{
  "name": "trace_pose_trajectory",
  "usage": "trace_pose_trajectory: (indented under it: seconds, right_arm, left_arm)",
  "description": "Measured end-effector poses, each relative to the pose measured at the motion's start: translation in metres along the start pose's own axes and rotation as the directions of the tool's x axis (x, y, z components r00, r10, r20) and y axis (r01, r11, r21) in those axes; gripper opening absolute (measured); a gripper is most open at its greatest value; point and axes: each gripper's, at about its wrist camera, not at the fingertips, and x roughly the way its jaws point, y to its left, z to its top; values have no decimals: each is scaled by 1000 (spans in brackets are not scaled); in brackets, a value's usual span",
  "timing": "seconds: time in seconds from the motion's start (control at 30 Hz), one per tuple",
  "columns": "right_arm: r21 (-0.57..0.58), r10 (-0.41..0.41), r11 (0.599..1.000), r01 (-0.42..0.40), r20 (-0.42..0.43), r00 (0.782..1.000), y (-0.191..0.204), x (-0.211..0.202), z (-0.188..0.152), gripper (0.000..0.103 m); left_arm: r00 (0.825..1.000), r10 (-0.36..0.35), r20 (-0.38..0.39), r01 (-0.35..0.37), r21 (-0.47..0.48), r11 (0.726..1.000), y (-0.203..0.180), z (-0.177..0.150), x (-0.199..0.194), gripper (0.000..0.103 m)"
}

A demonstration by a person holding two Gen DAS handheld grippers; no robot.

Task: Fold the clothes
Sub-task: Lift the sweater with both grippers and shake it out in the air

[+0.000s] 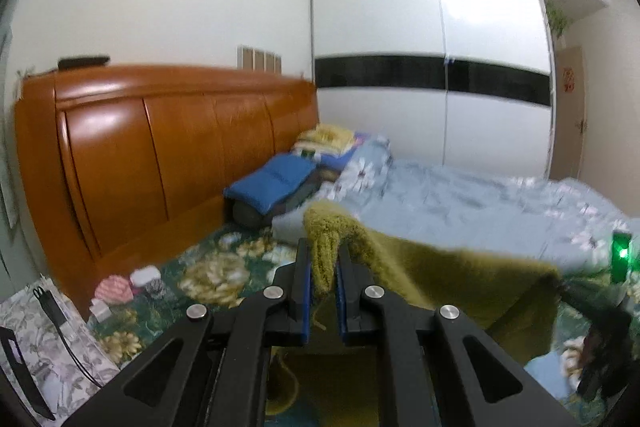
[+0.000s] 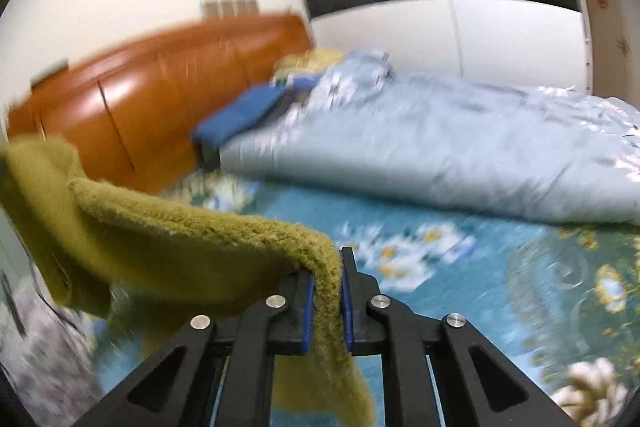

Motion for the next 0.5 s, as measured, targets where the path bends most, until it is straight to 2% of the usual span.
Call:
trace_pose_trajectory:
  seconds: [0.1,0.23,0.33,0.5]
  right_arm:
    - [-18,-30,999,32,114,993,-15,-66,33,12]
    - [-72,-82,992,103,253,964,-26,-170,66,12]
    - [-106,-124,980,168,328,936,-33,-248,72,12]
    - [-123,-183,962,243,372,910,-50,-319,71,12]
  left_arm:
    - [998,-22,54,21,7,1000,-10,13,-35,10]
    - [990,-81,116,78,31,996,-28,20,-83,10]
    - [977,-169,132,163,54,985,-44,19,-112,11]
    - [962,-239,130,223,126,967,-79,14,-122,11]
